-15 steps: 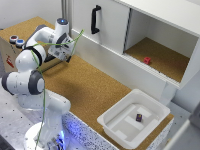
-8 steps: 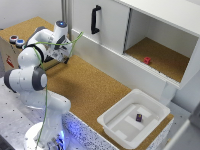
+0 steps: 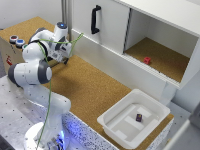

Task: Open the drawer

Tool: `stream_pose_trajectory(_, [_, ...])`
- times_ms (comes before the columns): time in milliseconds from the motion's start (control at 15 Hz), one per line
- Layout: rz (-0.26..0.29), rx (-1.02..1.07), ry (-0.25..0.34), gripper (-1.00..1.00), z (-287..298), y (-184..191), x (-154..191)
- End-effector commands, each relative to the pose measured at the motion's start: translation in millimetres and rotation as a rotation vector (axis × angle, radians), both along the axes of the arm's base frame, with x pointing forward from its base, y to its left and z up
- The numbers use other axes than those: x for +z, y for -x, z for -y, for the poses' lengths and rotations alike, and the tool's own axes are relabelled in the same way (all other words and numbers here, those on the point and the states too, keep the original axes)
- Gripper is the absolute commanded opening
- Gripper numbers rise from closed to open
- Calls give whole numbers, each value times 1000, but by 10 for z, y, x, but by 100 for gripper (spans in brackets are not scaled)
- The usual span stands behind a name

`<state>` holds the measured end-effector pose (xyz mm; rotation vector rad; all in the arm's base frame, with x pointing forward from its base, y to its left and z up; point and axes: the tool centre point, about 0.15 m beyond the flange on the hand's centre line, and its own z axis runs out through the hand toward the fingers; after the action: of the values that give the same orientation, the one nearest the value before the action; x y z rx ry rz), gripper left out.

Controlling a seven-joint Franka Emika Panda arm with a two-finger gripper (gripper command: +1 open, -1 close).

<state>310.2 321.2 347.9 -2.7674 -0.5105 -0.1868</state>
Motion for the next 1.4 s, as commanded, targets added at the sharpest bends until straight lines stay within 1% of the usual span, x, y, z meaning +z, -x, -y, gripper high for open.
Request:
stream_pose_trajectory(0, [-31, 18, -18, 100, -320, -242, -144])
stream_pose_trajectory(133, [-46, -6, -42, 100, -353, -279, -204])
stream_pose_trajectory(200, [-49, -26, -42, 100, -352, -283, -224])
stream_pose_trajectory(400, [-46, -109, -74, 100, -290, -265, -257])
stream_pose_trajectory(533, [-48, -112, -65, 100, -316, -248, -290])
stream_pose_trajectory(600, [-57, -104, -69, 100, -342, -238, -332])
stream_pose_trajectory(667, [-64, -102, -61, 100, -365, -226, -372])
stream_pose_trajectory(800, [-70, -106, -42, 100, -378, -211, -401])
stream_pose_trajectory(933, [-90, -73, -17, 100, -442, -210, -436])
stream_pose_trajectory(1067, [-79, -80, 9, 100, -461, -199, -457])
stream_pose_trajectory(1333, [-75, -117, -10, 100, -484, -188, -513])
